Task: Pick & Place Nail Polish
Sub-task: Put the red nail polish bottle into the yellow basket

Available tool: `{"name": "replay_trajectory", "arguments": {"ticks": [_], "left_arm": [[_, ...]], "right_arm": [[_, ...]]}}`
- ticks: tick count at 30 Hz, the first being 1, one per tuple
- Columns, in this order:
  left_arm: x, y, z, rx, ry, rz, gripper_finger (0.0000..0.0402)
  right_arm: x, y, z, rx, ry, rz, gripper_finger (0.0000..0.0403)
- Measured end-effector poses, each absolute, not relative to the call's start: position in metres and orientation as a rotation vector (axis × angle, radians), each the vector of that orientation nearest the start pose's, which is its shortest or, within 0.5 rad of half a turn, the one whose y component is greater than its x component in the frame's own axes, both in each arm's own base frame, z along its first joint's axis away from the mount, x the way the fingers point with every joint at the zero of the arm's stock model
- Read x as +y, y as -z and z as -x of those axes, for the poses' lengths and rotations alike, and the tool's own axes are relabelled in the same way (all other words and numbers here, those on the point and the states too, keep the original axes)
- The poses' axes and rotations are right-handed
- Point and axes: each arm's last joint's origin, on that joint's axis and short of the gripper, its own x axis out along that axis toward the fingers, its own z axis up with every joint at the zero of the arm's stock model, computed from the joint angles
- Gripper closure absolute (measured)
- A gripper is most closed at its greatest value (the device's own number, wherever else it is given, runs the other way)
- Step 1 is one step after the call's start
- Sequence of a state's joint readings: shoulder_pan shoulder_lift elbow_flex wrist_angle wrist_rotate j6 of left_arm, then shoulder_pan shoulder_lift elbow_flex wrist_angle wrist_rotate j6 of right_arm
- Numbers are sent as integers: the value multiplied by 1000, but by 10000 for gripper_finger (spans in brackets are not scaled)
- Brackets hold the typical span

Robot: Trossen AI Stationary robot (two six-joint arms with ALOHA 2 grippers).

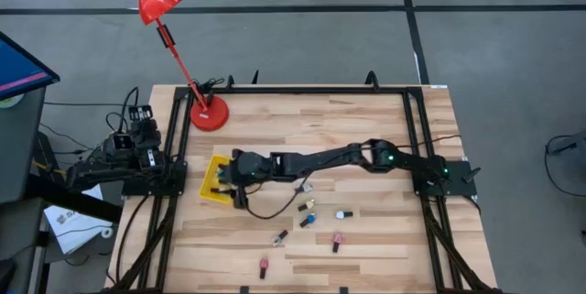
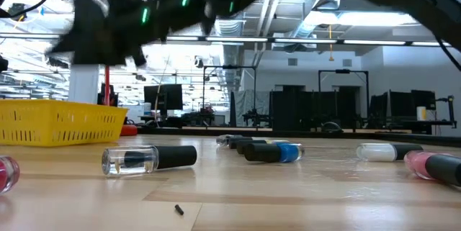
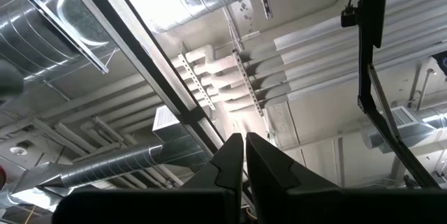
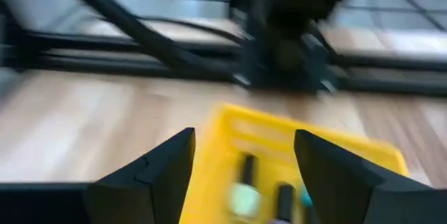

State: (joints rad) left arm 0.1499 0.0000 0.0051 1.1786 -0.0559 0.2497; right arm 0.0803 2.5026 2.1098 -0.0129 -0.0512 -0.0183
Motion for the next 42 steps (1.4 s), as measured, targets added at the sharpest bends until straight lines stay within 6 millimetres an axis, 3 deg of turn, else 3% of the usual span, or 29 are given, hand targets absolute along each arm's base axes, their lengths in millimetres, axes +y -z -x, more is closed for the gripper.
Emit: {"name": "replay_trajectory", "arguments": {"ticks": [4, 9, 21, 26, 42], "left_arm": [[7, -254, -36, -1157, -329, -275, 387], [7, -254, -37, -1156, -328, -275, 387], [7, -254, -36, -1157, -328, -275, 387], [7, -254, -36, -1157, -328, -275, 387], [7, -253, -39, -1131, -314, -267, 387]], "right_arm": [[71, -222, -552, 410, -333, 113, 159], [113, -236, -534, 429, -538, 239, 159], [178, -221, -515, 468, -695, 362, 159], [191, -211, -515, 460, -717, 368, 159], [194, -214, -515, 435, -705, 324, 159]]}}
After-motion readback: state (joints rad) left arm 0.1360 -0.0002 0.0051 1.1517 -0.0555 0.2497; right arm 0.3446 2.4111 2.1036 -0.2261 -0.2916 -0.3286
